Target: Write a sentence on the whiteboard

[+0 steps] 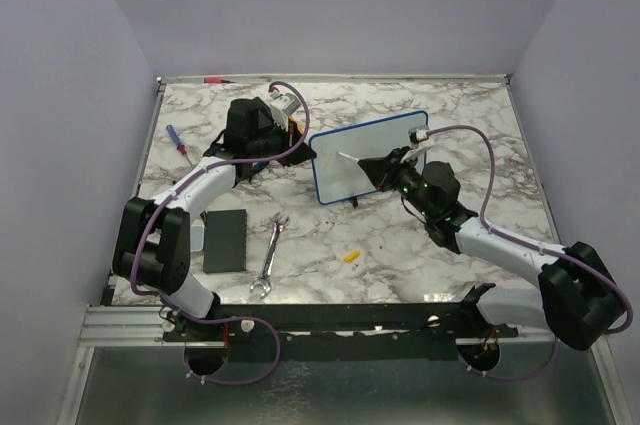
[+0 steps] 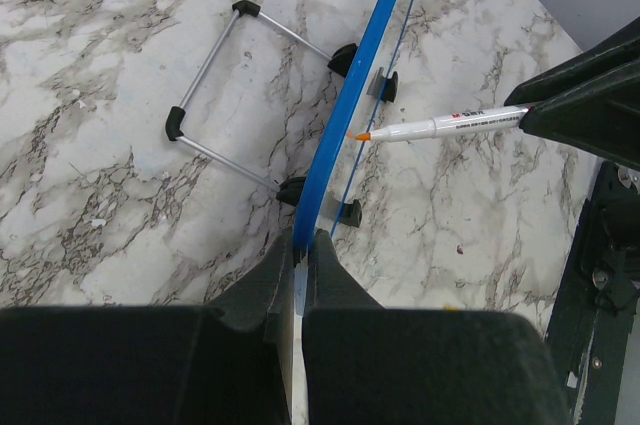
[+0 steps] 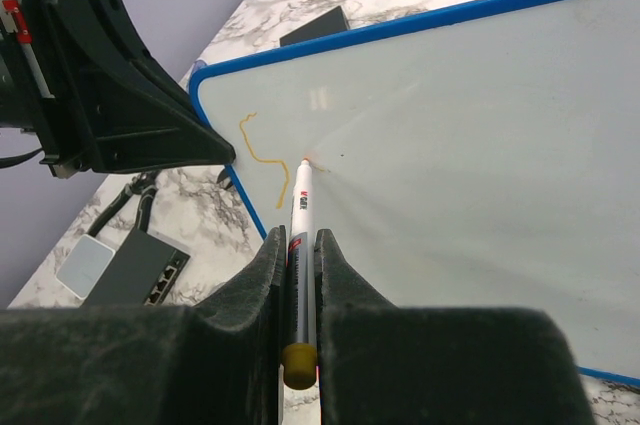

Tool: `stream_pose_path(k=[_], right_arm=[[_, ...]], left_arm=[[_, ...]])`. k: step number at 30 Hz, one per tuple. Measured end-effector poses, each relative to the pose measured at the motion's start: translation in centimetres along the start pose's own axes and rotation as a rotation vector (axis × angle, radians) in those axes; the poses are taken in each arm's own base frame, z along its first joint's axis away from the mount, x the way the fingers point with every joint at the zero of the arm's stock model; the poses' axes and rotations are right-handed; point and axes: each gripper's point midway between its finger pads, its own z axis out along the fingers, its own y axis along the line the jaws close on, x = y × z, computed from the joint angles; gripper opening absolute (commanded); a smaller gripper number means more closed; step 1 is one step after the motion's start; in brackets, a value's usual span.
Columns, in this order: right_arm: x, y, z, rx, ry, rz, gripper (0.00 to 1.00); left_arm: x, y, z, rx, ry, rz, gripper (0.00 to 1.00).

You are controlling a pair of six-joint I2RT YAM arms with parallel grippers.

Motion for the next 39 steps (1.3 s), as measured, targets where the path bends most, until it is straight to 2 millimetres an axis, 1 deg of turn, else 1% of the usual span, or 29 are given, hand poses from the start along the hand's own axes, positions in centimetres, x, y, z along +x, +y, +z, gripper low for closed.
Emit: stream_pose_path(k=[6,15,21,24,35,39], right_arm=[[-0.1,0.2,0.5,-0.008,-0.004,0.000,0.01],[0.1,0.1,0.5,-0.007,-0.001,0.000,0.01],[1.7,-0.5,0.0,0.006,0.034,0.005,0.01],[2.2,-0.7,-0.2,0.009,0.045,0.009,0.01],[2.1,-0.6,-0.1,0.005,0.043,0.010,0.01],[1.8,-0.5,0.1,0.001,0.035,0.010,0.00]], left_arm=[[0.0,0.0,0.0,-0.002,0.000,-0.003,0.00],[0.0,0.0,0.0,-0.002,0.000,-0.004,0.00],[0.0,0.0,0.0,-0.002,0.000,-0.004,0.00],[0.0,0.0,0.0,-0.002,0.000,-0.004,0.00],[0.0,0.0,0.0,-0.002,0.000,-0.004,0.00],[0.0,0.0,0.0,-0.002,0.000,-0.004,0.00]])
